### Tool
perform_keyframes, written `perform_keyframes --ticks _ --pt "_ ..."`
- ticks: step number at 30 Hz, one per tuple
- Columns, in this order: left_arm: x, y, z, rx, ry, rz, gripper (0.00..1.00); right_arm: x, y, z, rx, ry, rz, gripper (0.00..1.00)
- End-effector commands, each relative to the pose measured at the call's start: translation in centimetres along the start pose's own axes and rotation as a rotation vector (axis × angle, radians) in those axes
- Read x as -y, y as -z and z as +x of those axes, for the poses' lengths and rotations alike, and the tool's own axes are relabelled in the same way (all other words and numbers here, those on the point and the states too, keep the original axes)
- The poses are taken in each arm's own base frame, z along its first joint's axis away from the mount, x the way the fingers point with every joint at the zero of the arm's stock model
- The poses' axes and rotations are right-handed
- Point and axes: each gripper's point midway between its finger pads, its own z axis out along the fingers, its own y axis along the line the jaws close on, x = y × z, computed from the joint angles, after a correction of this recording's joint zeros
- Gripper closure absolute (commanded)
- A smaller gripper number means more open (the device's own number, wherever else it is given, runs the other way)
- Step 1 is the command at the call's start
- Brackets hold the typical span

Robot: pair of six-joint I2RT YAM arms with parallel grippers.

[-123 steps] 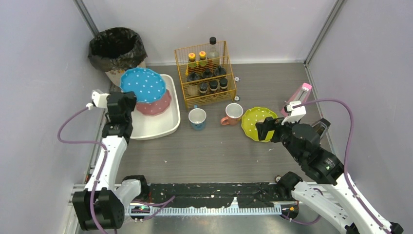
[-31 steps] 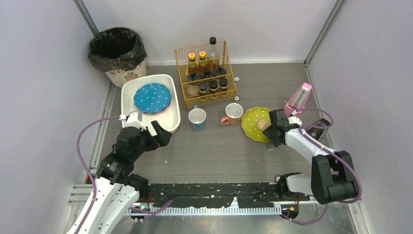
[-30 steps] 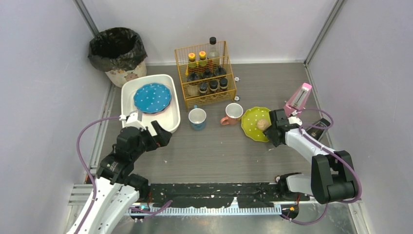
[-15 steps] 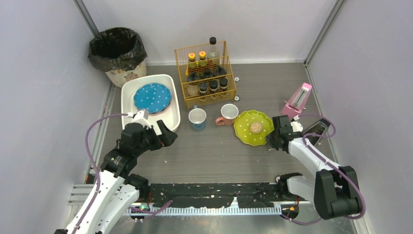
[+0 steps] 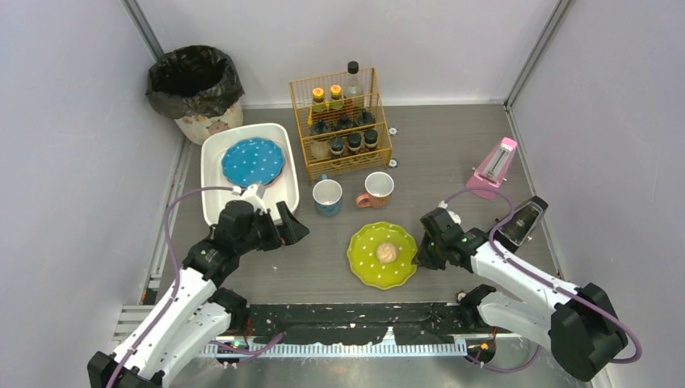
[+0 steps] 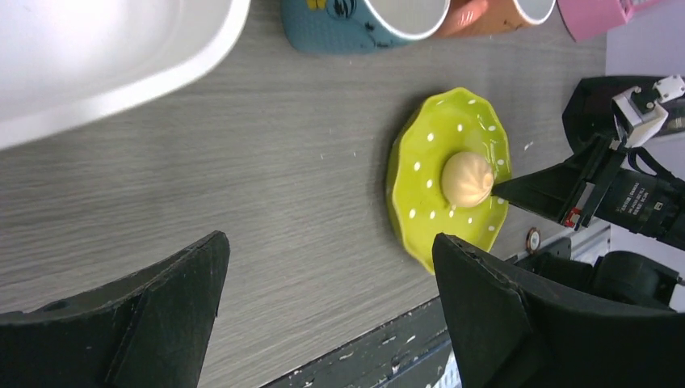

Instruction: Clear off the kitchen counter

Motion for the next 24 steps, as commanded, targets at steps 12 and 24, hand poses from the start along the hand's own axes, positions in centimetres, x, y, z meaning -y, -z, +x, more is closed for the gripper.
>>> perform_keyframes --ticks 12,24 --pt "1.5 -4.0 4.4 -0.087 0.156 0.129 0.06 -11.8 2.3 1.3 0.001 0.212 -0.605 0.95" --pt "1.0 -6.2 6.6 -0.143 0.189 0.120 0.12 -15.4 4.4 0.7 0.027 0.192 -0.807 0.95"
